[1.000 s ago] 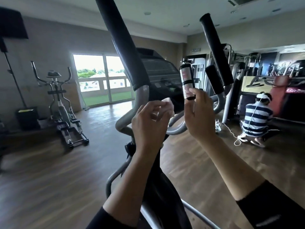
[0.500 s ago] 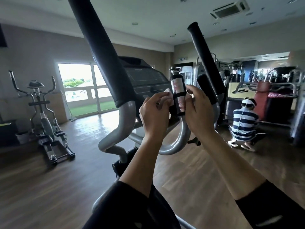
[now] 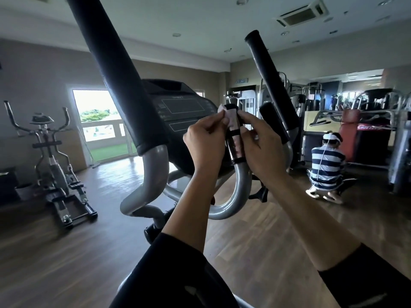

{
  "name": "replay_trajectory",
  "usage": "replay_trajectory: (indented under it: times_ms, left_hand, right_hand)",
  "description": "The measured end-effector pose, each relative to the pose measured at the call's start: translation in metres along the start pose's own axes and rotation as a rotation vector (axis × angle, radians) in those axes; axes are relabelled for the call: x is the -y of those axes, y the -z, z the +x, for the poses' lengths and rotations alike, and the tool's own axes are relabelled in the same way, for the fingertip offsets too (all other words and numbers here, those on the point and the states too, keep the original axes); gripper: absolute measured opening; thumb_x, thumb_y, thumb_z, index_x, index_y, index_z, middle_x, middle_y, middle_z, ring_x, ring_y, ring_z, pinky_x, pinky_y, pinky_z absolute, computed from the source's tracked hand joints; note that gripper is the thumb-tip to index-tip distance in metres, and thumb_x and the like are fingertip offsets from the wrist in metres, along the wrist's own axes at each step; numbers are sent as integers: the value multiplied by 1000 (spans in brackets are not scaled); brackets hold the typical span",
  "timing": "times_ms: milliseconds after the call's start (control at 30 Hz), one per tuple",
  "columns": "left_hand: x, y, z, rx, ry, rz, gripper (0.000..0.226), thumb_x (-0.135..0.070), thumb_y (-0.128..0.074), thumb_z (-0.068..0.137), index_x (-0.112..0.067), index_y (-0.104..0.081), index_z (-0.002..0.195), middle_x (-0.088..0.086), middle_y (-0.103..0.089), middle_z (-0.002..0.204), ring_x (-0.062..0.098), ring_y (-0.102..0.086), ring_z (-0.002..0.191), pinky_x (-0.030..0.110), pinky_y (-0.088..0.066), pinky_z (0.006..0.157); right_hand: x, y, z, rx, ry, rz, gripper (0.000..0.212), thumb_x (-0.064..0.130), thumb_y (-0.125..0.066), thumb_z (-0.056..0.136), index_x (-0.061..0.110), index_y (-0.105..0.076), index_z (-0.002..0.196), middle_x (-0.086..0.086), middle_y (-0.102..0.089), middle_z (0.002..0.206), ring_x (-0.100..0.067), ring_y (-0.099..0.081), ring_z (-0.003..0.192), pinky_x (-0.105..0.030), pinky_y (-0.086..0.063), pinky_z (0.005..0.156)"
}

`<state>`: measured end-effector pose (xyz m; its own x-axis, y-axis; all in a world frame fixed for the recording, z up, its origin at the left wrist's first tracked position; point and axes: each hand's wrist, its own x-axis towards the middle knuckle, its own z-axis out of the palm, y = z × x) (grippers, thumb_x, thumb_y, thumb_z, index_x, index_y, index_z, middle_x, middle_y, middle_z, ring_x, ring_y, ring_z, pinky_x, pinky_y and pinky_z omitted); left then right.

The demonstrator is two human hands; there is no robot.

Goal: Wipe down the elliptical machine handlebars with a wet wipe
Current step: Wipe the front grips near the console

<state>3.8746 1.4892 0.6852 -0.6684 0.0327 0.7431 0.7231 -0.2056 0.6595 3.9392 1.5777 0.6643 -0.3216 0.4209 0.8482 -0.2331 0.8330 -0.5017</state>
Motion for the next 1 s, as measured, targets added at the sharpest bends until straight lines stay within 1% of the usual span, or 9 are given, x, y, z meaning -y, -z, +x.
replay_trajectory:
  times_ms: [200,300,433,600,667,733,867,933,1000]
  left_hand:
    - [1,-2,-4,-50,17,2,17,-17,-76,79,-17,-77,96,-31,-60,58,-9,-59,61,4,-43,65]
    - [-4,-8,5,-75,38,-19,16,-18,-76,79,-19,-77,95,-28,-63,63,-9,-62,66,8,-46,69]
    - [0,-7,-12,-94,49,-5,15,-20,-77,79,-19,-77,95,-16,-72,76,-4,-66,68,10,-48,67]
    - [-15,-15,8,-132,16,56,11,-24,-77,79,-21,-78,89,-15,-72,72,1,-67,69,17,-52,68]
    - [-12,-17,1,-148,4,96,11,-29,-77,78,-24,-77,88,-13,-72,73,4,-68,71,25,-55,72]
    - [-5,-16,-10,-147,12,135,9,-30,-78,78,-25,-76,85,-9,-72,73,6,-68,71,33,-57,75]
    - [-15,-19,5,-156,14,207,12,-36,-80,72,-33,-69,72,-13,-70,68,2,-67,67,41,-56,79]
    - [-23,-23,11,-171,-3,289,15,-42,-78,72,-35,-66,70,-16,-68,69,-4,-64,67,41,-54,83]
    - [-23,-22,3,-151,-26,345,15,-42,-77,73,-33,-66,75,-13,-70,77,-2,-65,71,38,-55,82]
  right_hand:
    - [-7,3,3,40,41,73,42,17,-49,91,24,-56,132,1,-60,127,-17,-60,107,-41,-50,93]
    - [-9,3,2,58,51,115,44,22,-48,89,21,-56,132,-1,-61,126,-16,-60,106,-38,-51,93]
    - [-17,3,2,84,59,169,46,25,-47,89,20,-54,134,2,-60,128,-18,-59,113,-42,-49,96]
    - [-21,1,1,83,78,246,46,23,-48,90,17,-53,135,3,-61,124,-19,-60,110,-43,-49,94]
    - [-23,1,0,92,76,274,46,24,-48,90,15,-53,135,8,-57,125,-18,-59,113,-42,-49,96]
    - [-25,2,0,103,76,289,46,25,-47,91,13,-53,135,5,-57,128,-18,-57,117,-42,-48,98]
    - [-31,1,1,121,78,311,47,29,-44,91,19,-53,136,3,-59,130,-17,-56,116,-44,-48,97]
    - [-32,1,1,126,76,333,47,28,-44,90,19,-53,135,4,-59,129,-17,-57,114,-43,-49,95]
    - [-34,0,1,128,70,357,47,26,-46,90,17,-53,136,4,-59,128,-17,-56,115,-43,-48,96]
